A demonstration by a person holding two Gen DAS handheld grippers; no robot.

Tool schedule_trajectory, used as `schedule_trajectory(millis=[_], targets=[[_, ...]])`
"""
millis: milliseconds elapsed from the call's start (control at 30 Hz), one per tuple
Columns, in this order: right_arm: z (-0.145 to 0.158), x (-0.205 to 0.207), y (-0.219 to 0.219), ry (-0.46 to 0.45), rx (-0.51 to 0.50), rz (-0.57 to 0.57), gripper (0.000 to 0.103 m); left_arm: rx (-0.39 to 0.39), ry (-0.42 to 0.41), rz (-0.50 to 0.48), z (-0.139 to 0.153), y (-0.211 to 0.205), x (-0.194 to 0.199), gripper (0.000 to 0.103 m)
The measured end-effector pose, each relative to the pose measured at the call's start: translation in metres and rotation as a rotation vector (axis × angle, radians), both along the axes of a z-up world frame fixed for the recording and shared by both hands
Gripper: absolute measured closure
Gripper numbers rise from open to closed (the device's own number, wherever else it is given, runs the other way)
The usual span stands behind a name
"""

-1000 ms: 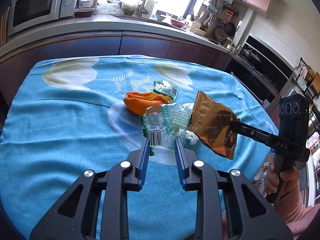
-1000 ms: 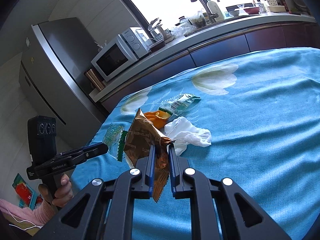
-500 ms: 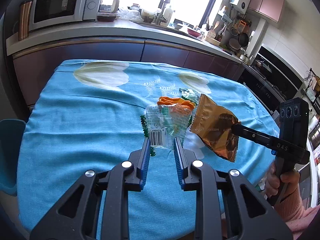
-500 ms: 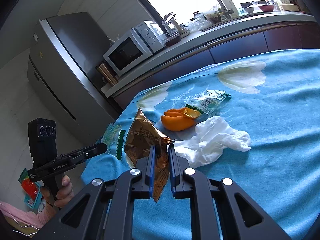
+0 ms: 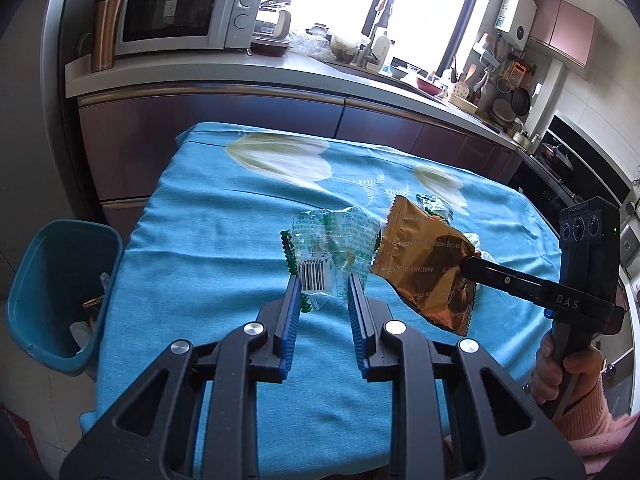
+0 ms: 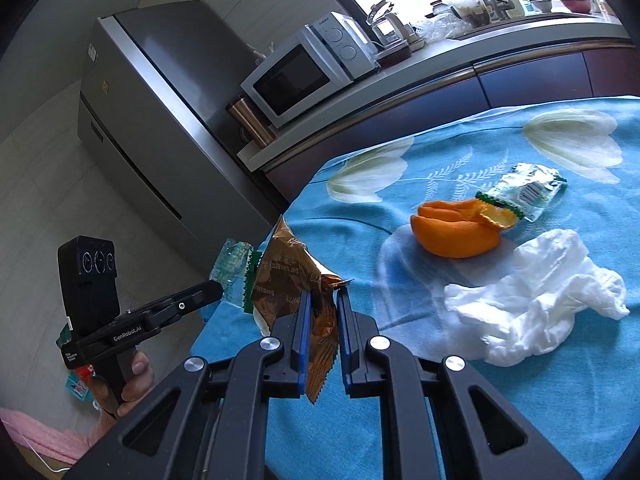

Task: Collect trash
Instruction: 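Lift the brown bag and clear wrapper up off the cloth, then carry the brown bag and clear wrapper over the teal bin and open both grippers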

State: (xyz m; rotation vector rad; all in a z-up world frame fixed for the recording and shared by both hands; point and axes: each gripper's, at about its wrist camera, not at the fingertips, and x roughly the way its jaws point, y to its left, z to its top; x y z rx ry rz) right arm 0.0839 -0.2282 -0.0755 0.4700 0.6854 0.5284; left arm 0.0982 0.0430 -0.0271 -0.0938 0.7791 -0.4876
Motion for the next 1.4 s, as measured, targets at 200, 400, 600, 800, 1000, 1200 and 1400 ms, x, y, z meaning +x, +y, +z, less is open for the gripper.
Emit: schedule_trajectory(millis=[200, 400, 600, 800, 1000, 1200, 1400], targets=[[-0.001, 0.012, 0.023, 0.01, 0.013, 0.047, 0.092, 0.015, -0.005, 0.052, 0.0, 0.029, -0.004, 0.079], [-0.002, 0.02, 0.044, 0.02, 0.02, 0.084, 0.092, 0.019, -0.013, 0.094, 0.002, 0.048, -0.006, 0.079], [-0.001, 0.027, 0.062, 0.023, 0.017, 0.108, 0.092, 0.023, -0.022, 0.125, 0.005, 0.064, -0.006, 0.079], [-0.001, 0.032, 0.078, 0.027, 0.02, 0.139, 0.092, 0.026, -0.022, 0.155, 0.004, 0.079, -0.007, 0.079], [0.002, 0.042, 0.099, 0.031, 0.017, 0.17, 0.092, 0.031, -0.026, 0.188, 0.006, 0.093, -0.008, 0.079], [0.006, 0.05, 0.118, 0.026, 0.007, 0.201, 0.093, 0.042, -0.028, 0.225, 0.007, 0.109, -0.007, 0.079], [0.007, 0.061, 0.132, 0.031, 0.008, 0.223, 0.093, 0.052, -0.029, 0.258, 0.007, 0.124, -0.006, 0.079]])
